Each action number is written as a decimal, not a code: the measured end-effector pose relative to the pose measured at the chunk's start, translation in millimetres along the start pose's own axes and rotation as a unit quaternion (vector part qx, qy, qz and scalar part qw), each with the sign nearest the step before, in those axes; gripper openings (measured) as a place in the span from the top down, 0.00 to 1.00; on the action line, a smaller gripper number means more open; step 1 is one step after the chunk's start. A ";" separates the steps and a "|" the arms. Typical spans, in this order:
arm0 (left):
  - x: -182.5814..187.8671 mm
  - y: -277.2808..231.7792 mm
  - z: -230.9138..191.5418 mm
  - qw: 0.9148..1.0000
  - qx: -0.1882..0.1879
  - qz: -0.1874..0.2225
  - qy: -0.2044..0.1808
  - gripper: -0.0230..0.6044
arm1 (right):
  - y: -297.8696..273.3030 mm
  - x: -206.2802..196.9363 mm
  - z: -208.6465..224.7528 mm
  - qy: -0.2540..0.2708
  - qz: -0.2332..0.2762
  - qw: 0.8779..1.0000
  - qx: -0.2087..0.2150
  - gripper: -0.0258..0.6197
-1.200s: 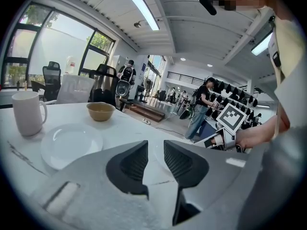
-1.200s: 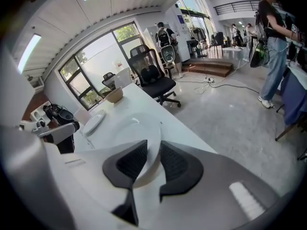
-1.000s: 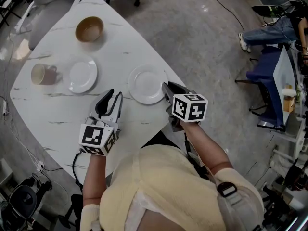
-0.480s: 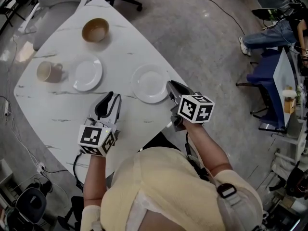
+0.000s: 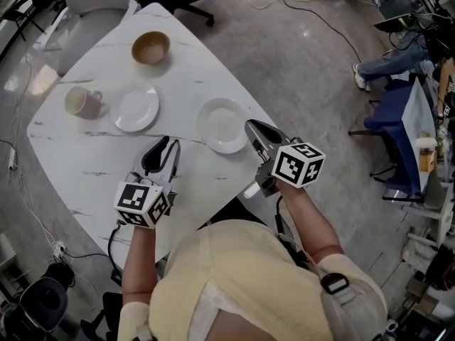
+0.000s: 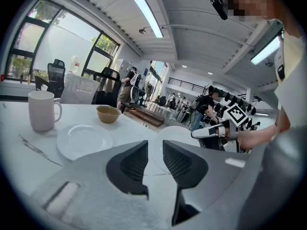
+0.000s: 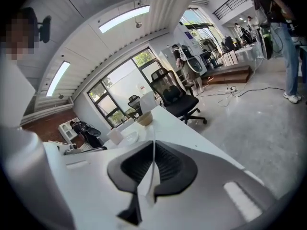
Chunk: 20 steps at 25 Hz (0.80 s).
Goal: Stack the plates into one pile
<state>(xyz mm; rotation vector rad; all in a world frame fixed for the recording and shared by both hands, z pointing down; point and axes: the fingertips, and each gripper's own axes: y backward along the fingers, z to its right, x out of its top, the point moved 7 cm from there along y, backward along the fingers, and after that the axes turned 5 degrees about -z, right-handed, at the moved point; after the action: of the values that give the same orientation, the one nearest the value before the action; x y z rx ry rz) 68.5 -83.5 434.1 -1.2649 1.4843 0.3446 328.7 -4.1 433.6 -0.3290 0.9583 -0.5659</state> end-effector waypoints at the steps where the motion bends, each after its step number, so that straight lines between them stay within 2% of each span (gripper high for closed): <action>1: 0.7 2.1 -0.4 1.000 -0.003 0.005 0.004 0.81 | 0.6 0.9 -3.3 0.007 0.000 1.000 0.009 0.93; 7: 3.4 10.1 -3.7 1.000 -0.010 0.014 0.005 0.81 | 1.4 5.7 -19.5 0.056 -0.005 0.998 0.038 0.94; 13: 3.0 8.1 -8.6 0.998 -0.037 0.024 0.034 0.79 | 3.2 6.5 -34.1 0.094 -0.009 0.994 0.058 0.94; 15: 4.4 6.0 -7.5 0.998 -0.047 0.024 0.031 0.70 | 4.0 7.0 -38.3 0.097 -0.008 0.993 0.064 0.94; 20: 6.4 4.4 -5.5 0.998 -0.056 0.019 0.021 0.65 | 7.5 11.7 -50.3 0.110 -0.002 0.990 0.085 0.94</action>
<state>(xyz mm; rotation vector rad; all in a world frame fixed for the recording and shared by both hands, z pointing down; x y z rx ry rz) 63.0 -89.3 428.8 -1.3408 1.5440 0.4356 294.0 -5.8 394.7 -0.1157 1.1134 -0.6930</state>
